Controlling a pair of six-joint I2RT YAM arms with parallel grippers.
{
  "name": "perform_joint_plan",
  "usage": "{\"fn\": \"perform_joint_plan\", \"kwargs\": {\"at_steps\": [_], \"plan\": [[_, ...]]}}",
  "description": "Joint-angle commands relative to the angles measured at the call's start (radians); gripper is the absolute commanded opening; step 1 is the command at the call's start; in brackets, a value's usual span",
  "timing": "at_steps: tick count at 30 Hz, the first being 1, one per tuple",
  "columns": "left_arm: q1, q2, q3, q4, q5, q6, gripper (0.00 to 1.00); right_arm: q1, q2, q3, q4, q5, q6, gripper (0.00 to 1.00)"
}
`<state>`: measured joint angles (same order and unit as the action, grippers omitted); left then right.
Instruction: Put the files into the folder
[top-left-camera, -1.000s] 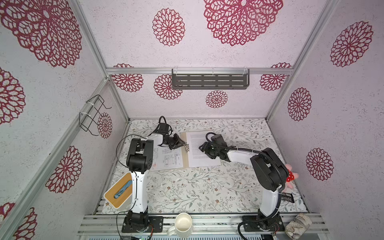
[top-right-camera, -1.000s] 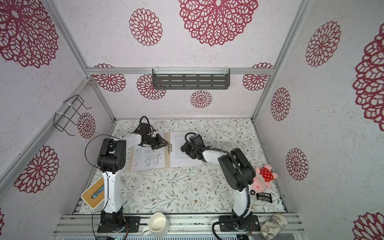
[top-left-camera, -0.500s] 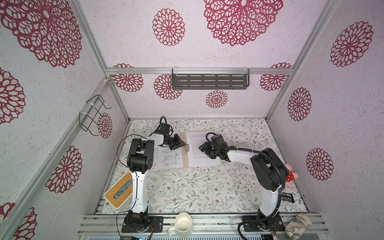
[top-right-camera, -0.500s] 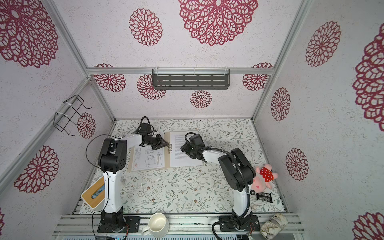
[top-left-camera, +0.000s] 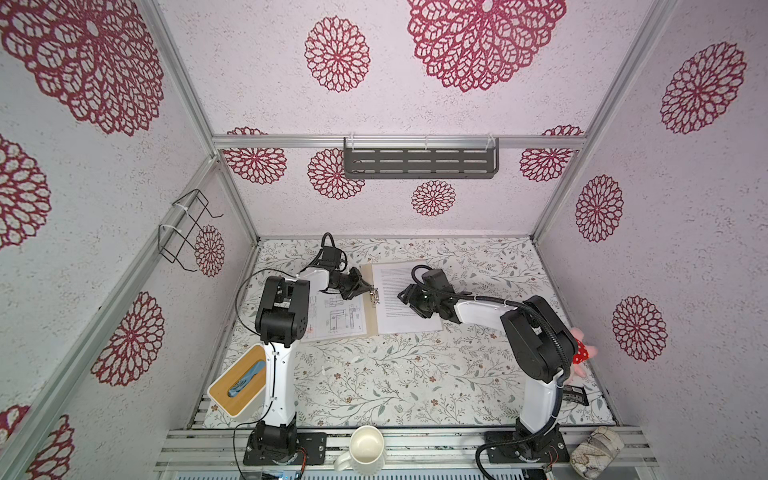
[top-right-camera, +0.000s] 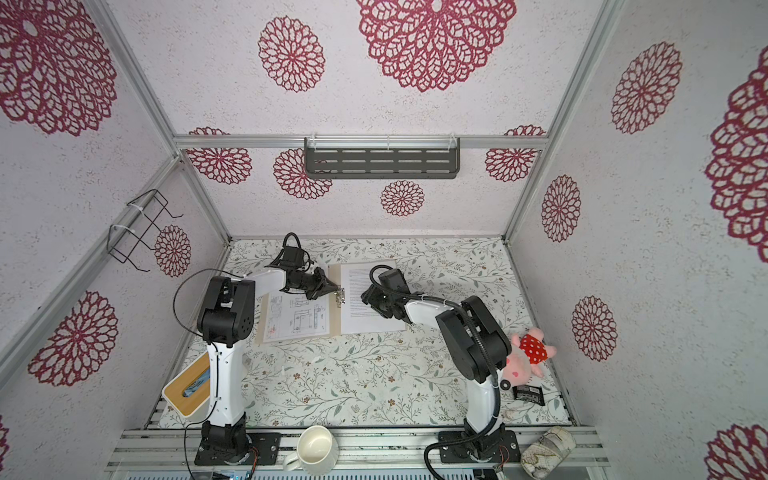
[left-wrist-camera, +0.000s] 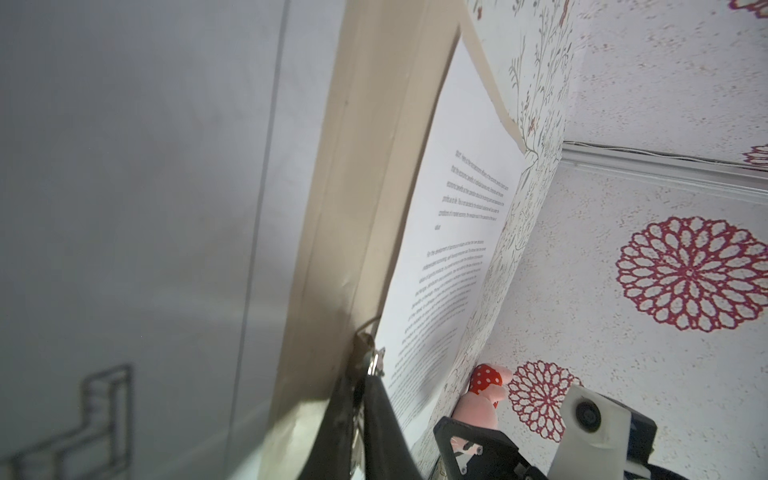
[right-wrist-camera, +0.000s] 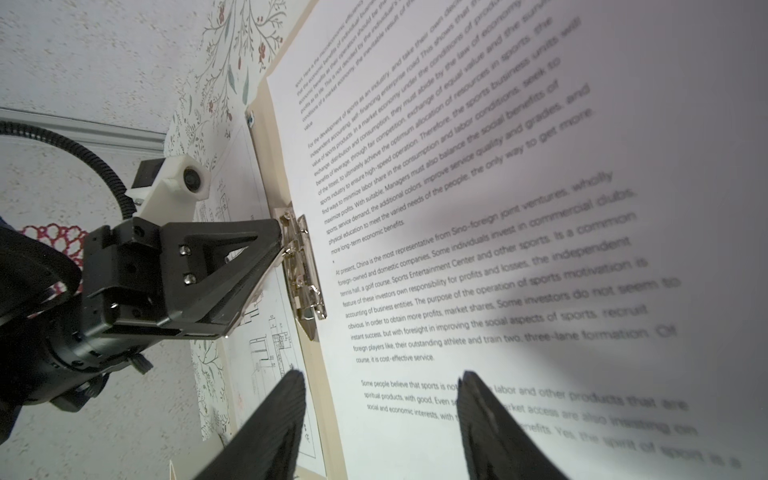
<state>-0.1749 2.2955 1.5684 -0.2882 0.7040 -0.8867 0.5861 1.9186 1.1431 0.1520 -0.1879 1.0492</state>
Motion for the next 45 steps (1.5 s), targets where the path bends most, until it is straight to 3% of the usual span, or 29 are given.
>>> {"fn": "perform_joint_plan", "kwargs": {"at_steps": [1,8,19,29,45], "plan": [[-0.013,0.005,-0.023,0.035,-0.014,-0.03,0.1,0.006,-0.033,0.029,0.01,-0.018,0.011,0.61],[-0.036,-0.029,-0.065,0.088,-0.003,-0.046,0.1,0.006,-0.029,0.057,0.03,-0.068,0.057,0.58],[-0.058,-0.06,-0.11,0.106,0.0,-0.036,0.1,0.008,0.055,0.202,-0.041,-0.209,0.221,0.31],[-0.059,-0.049,-0.117,0.136,0.015,-0.034,0.11,0.017,0.102,0.256,-0.127,-0.298,0.245,0.29],[-0.059,-0.045,-0.128,0.141,0.019,-0.017,0.11,0.029,0.172,0.317,-0.149,-0.309,0.25,0.26]]}}
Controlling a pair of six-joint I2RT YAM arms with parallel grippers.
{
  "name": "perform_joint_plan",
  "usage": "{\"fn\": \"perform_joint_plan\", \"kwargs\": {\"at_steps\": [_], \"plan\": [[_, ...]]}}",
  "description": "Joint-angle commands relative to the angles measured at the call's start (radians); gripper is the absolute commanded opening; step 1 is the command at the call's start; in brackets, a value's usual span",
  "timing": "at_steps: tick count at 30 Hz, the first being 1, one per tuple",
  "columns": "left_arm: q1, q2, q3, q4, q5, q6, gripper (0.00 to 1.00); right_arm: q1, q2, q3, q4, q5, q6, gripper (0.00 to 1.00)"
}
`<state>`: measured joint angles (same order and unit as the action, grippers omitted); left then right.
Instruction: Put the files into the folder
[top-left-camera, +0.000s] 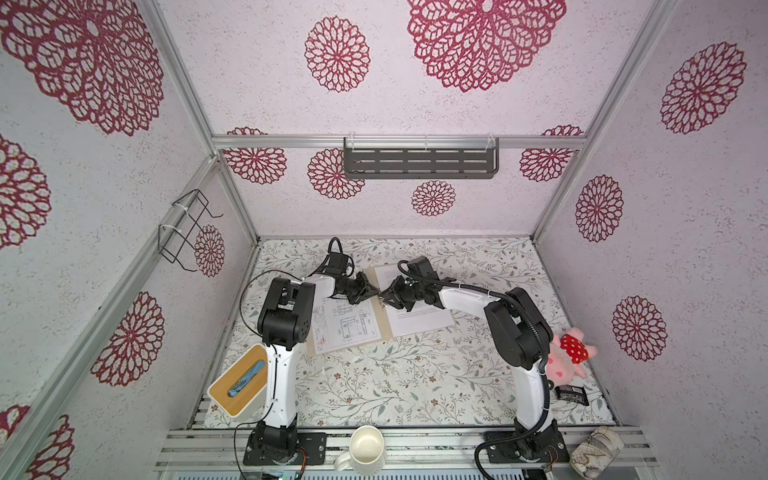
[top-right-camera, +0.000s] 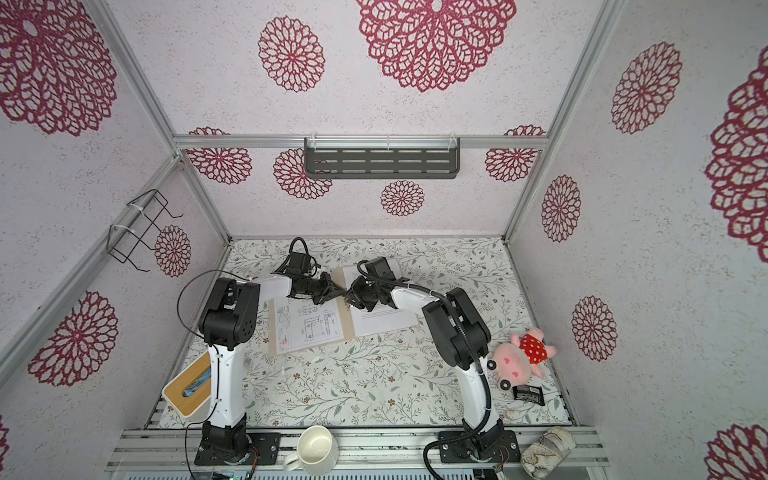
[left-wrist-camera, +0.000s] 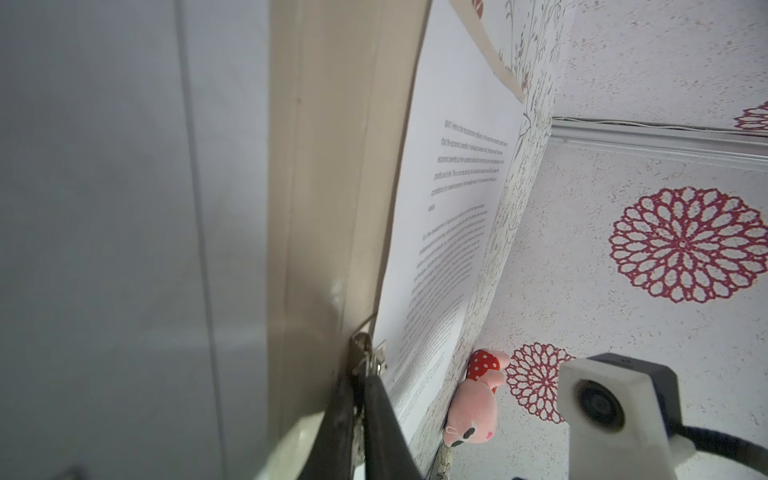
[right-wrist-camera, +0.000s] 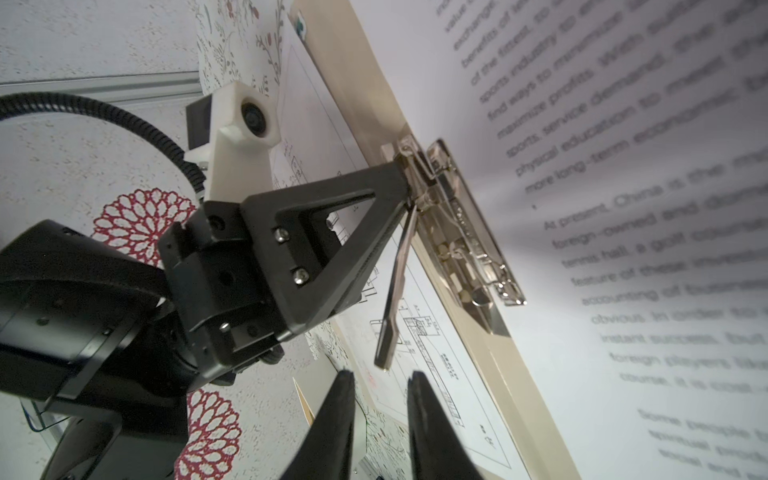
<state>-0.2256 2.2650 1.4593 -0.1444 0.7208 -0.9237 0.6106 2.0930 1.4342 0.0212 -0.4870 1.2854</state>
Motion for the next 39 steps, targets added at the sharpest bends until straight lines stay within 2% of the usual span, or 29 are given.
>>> {"fn": "perform_joint_plan", "kwargs": {"at_steps": [1,24,27,39], "plan": [[-0.008,-0.015,-0.019,-0.003,0.002,0.021,0.11,0.005,-0.002,0.025,-0.02,-0.009,0.014,0.25],[-0.007,-0.01,-0.025,0.006,0.017,0.023,0.11,0.005,0.039,0.053,-0.029,-0.002,0.013,0.18],[-0.007,-0.011,-0.028,0.006,0.019,0.026,0.11,0.005,0.045,0.052,-0.03,-0.002,0.013,0.15],[-0.001,0.003,-0.022,0.006,0.037,0.024,0.11,0.005,0.029,-0.004,-0.032,0.005,0.001,0.09]]}}
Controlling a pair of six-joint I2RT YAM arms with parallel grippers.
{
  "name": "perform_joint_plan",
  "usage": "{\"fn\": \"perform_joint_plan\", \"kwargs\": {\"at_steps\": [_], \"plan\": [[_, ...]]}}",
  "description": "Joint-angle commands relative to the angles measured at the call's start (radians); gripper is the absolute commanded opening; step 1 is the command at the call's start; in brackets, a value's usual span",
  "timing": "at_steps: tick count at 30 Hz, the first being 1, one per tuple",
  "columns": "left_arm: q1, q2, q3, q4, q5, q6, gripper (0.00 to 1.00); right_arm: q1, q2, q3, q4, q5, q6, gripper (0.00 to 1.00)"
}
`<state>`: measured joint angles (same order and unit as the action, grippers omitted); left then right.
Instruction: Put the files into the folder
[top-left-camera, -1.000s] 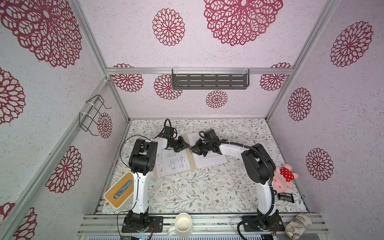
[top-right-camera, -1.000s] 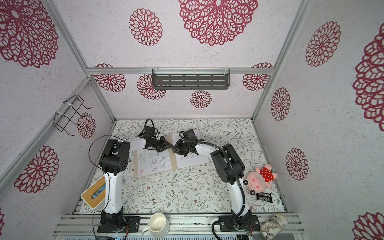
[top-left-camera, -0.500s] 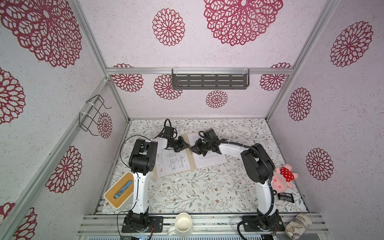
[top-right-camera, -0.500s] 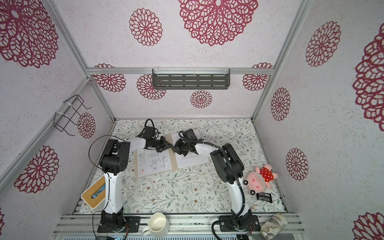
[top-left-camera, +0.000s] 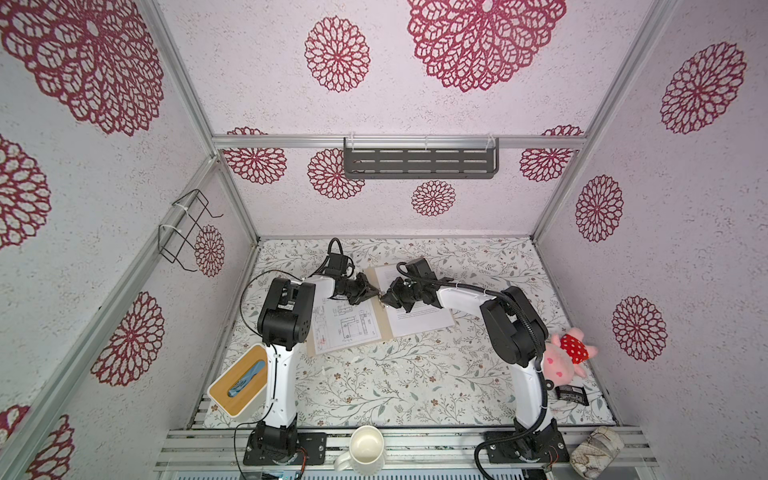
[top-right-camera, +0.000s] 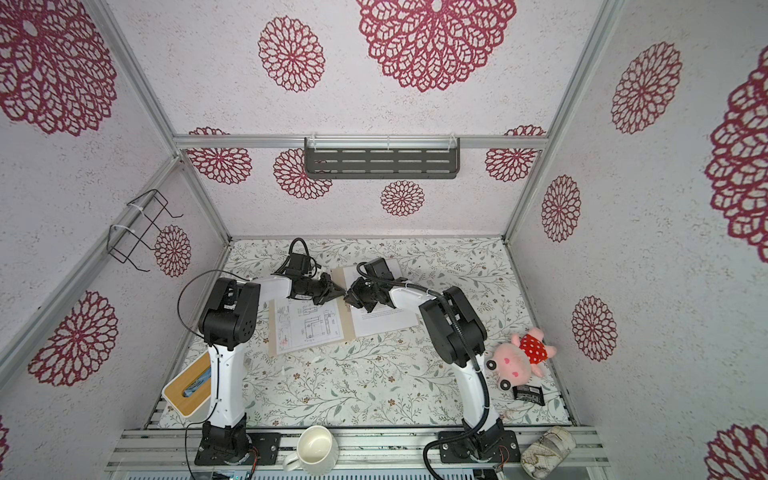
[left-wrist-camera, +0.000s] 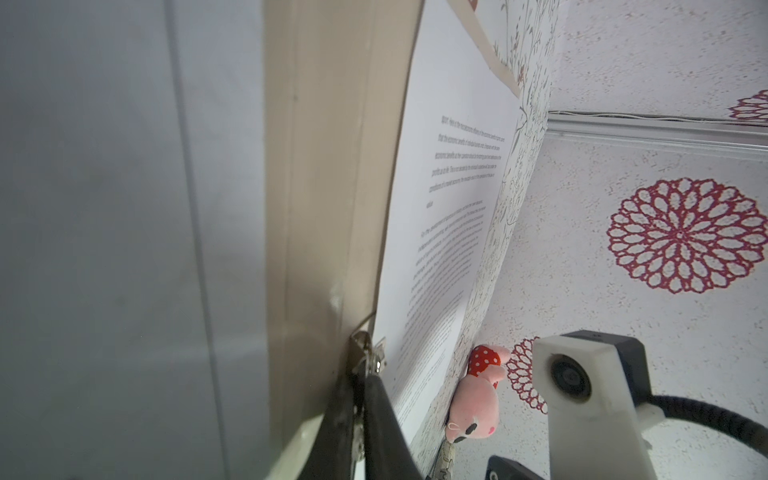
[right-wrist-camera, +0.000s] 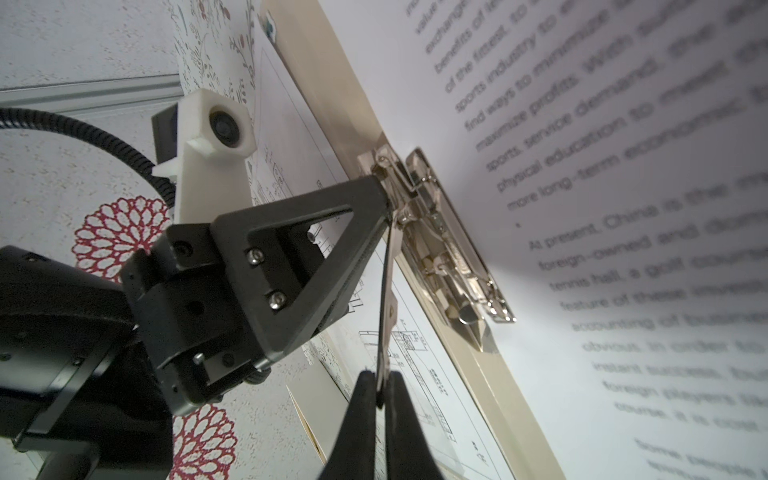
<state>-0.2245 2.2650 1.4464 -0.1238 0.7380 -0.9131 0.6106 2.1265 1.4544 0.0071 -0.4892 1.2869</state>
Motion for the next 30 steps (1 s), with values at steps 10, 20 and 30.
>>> {"fn": "perform_joint_plan", "kwargs": {"at_steps": [10,20,30], "plan": [[0.01,0.027,0.0,-0.014,0.061,0.011,0.11,0.005,-0.01,-0.106,-0.039,0.044,-0.08,0.03],[0.024,0.038,0.013,-0.058,0.07,0.053,0.11,0.003,-0.024,-0.178,0.017,0.093,-0.091,0.01],[0.027,0.074,0.08,-0.221,0.037,0.168,0.11,-0.008,-0.008,-0.156,-0.068,0.146,-0.21,0.0]]}}
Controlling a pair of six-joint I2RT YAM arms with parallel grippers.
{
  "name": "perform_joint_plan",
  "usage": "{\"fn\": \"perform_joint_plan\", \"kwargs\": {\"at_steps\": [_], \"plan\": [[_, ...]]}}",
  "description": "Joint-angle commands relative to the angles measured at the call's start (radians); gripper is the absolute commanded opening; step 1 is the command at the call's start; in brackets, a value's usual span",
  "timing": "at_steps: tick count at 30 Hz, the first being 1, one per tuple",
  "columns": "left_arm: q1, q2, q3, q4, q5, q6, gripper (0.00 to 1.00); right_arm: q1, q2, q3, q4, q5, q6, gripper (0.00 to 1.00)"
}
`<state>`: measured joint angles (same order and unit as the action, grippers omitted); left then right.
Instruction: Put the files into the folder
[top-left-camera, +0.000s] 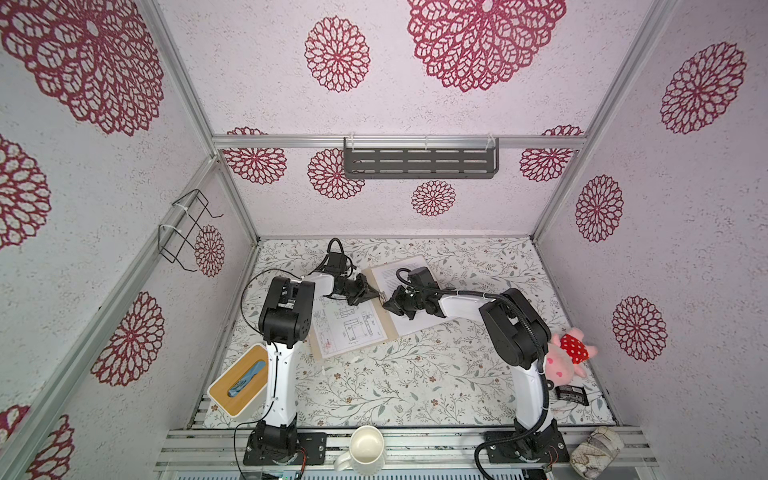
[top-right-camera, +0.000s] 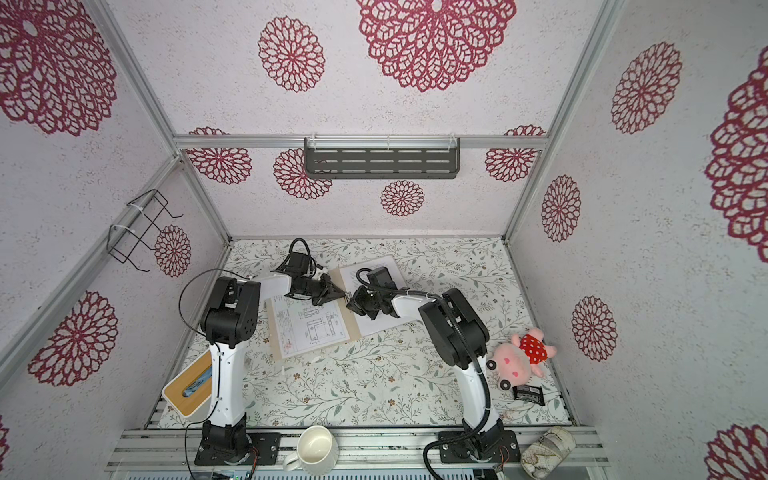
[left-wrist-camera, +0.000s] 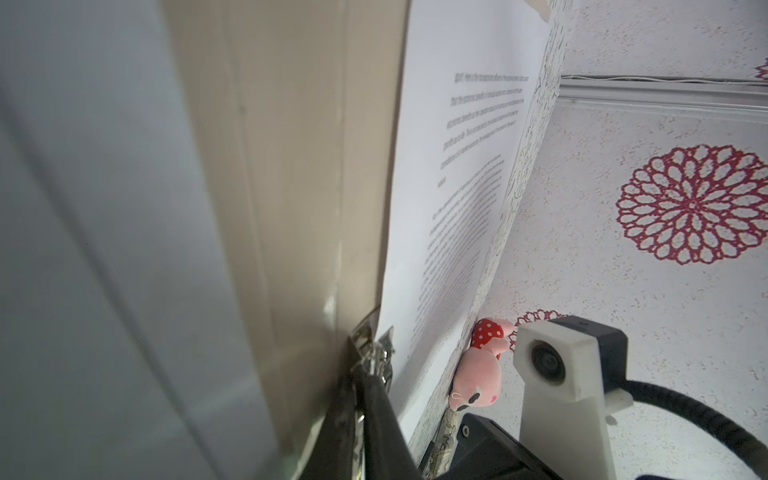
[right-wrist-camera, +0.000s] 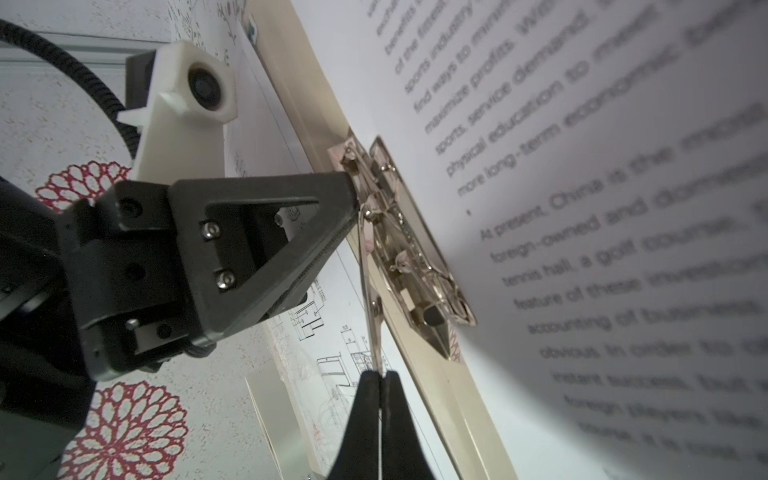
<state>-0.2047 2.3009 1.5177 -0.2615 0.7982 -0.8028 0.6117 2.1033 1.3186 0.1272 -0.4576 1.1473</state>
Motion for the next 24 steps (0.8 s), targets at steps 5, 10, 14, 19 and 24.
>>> {"fn": "perform_joint_plan", "kwargs": {"at_steps": [5,10,14,19,24], "plan": [[0.013,0.042,0.004,-0.077,-0.013,0.062,0.1,-0.027,0.027,-0.036,-0.221,0.154,-0.117,0.0],[0.013,0.048,0.007,-0.063,0.0,0.062,0.11,-0.041,0.052,-0.052,-0.235,0.173,-0.143,0.0],[0.013,0.05,0.006,-0.047,0.015,0.059,0.11,-0.05,0.059,-0.071,-0.239,0.201,-0.151,0.0],[0.014,0.054,0.009,-0.037,0.027,0.056,0.11,-0.053,0.109,-0.032,-0.318,0.23,-0.205,0.0],[0.016,0.052,0.006,-0.03,0.034,0.057,0.11,-0.053,0.137,-0.038,-0.339,0.261,-0.221,0.0]]}}
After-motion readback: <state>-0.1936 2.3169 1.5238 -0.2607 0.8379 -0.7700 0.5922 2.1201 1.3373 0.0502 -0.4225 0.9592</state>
